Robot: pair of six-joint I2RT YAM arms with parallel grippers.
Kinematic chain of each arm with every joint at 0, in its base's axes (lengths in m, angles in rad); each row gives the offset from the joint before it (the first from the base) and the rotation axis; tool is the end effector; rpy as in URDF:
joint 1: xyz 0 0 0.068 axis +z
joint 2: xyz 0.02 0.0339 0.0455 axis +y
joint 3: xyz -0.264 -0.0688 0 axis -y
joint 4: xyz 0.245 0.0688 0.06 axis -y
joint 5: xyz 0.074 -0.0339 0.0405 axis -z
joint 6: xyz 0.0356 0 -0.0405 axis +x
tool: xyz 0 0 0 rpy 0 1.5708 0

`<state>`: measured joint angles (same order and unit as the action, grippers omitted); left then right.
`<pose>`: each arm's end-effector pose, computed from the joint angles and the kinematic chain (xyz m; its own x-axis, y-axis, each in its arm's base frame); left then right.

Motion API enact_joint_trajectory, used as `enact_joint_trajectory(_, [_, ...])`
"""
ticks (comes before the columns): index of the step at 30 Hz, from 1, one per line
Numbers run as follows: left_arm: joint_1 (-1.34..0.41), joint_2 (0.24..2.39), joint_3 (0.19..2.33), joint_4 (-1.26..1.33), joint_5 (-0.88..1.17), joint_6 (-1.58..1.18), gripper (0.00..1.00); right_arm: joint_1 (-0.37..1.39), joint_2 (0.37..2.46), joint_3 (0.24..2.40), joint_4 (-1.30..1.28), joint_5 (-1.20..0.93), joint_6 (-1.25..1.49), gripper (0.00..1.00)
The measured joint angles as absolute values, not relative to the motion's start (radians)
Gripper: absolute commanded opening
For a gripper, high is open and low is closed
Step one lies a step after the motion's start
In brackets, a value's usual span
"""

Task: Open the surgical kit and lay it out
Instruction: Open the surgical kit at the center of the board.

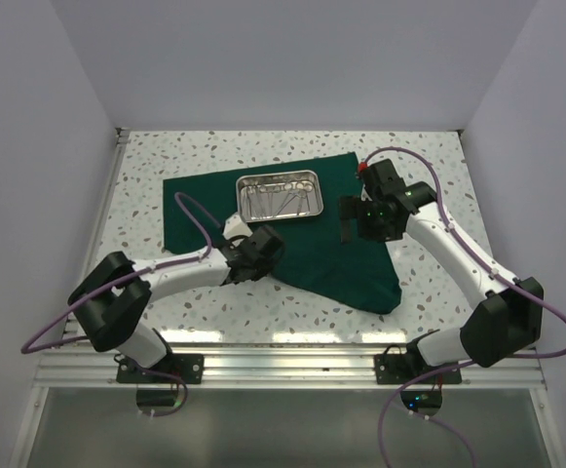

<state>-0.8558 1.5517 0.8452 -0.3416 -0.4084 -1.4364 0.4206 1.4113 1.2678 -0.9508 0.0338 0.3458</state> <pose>0.2031 -0.2124 0.1716 -0.6341 -0.6570 -0.4079 -0.4875 0.7491 -0.4486 0.2555 0.1130 0.3011 -0.8967 -0.0300 -0.4417 -0.0957 0.9873 0.1272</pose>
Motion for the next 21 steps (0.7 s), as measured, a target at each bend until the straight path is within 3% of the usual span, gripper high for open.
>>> enact_joint_trajectory(12, [-0.913, 1.477, 0.979, -0.72, -0.293, -1.588, 0.02, 0.421, 1.411, 1.268, -0.945, 0.034, 0.345, 0.99])
enact_joint_trajectory(15, [-0.934, 1.477, 0.981, -0.801, -0.218, -1.62, 0.21, 0.421, 1.411, 1.268, -0.945, 0.034, 0.344, 0.99])
enact_joint_trajectory(17, [-0.963, 1.468, 0.989, -0.857, -0.165, -1.649, 0.27, 0.421, 1.411, 1.269, -0.945, 0.034, 0.34, 0.99])
enact_joint_trajectory(18, [-0.986, 1.459, 0.994, -0.881, -0.143, -1.666, 0.37, 0.421, 1.411, 1.27, -0.945, 0.034, 0.339, 0.99])
enact_joint_trajectory(19, [-1.023, 1.439, 1.003, -0.911, -0.108, -1.69, 0.57, 0.421, 1.411, 1.274, -0.944, 0.034, 0.339, 0.99])
enact_joint_trajectory(21, [-1.073, 1.406, 1.023, -0.947, -0.058, -1.714, 0.79, 0.421, 1.411, 1.277, -0.942, 0.034, 0.339, 0.99])
